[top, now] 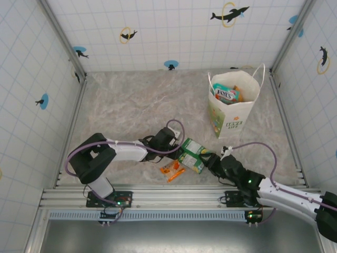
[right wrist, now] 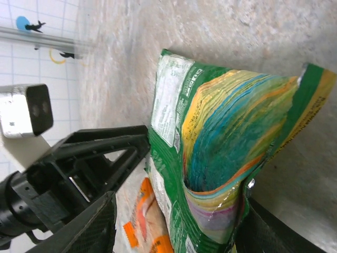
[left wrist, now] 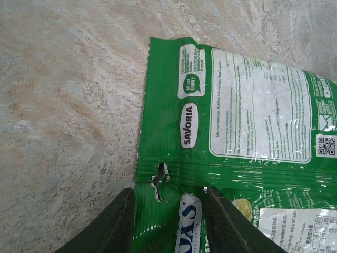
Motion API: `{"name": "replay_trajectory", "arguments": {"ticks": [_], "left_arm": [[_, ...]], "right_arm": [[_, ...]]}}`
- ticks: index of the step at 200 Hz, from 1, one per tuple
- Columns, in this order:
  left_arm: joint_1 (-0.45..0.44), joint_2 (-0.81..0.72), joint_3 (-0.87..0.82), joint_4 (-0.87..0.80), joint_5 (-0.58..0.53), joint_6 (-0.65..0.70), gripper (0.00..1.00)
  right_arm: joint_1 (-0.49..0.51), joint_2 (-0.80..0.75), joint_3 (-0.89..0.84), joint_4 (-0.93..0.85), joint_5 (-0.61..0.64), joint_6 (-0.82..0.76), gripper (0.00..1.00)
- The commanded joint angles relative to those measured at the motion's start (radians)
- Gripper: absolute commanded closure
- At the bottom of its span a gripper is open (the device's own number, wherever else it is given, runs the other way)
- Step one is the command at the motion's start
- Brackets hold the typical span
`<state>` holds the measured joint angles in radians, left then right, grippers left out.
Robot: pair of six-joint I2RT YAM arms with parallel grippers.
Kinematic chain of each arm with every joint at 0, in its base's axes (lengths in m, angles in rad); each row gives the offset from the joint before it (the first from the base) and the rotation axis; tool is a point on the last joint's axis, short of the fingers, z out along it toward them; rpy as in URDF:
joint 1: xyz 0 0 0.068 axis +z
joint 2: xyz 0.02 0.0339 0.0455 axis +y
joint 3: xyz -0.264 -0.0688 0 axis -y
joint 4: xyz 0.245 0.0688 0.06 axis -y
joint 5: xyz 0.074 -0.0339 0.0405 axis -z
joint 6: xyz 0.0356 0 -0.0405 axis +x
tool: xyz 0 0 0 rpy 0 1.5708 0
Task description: Place the snacks into the paper bag
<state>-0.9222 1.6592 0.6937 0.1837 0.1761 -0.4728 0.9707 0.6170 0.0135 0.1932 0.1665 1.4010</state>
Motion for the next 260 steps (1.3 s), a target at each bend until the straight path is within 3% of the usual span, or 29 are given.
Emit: {"name": "replay_trajectory", "arguments": {"ticks": [1,120,171,260], "left_arm": [[-0.004,0.028,0.013,-0.003,0.043,-0.011,0.62],[-0.006,0.034,0.036,-0.001,0.048,-0.014,0.64],[-0.005,0.021,0.035,-0.011,0.036,-0.018,0.64],[0.004,-0.079,0.007,-0.083,-0.036,-0.044,0.59]], "right_arm": [[-0.03,0.024,-0.122,0.143,-0.055,-0.034,0.42],[-0.087,0.15,-0.162,0.227,-0.143,-0.045,0.45],[-0.116,0.161,-0.147,0.187,-0.163,-0.068,0.62],[-0.119,0.034,-0.05,-0.061,-0.141,-0.138,0.96]]}}
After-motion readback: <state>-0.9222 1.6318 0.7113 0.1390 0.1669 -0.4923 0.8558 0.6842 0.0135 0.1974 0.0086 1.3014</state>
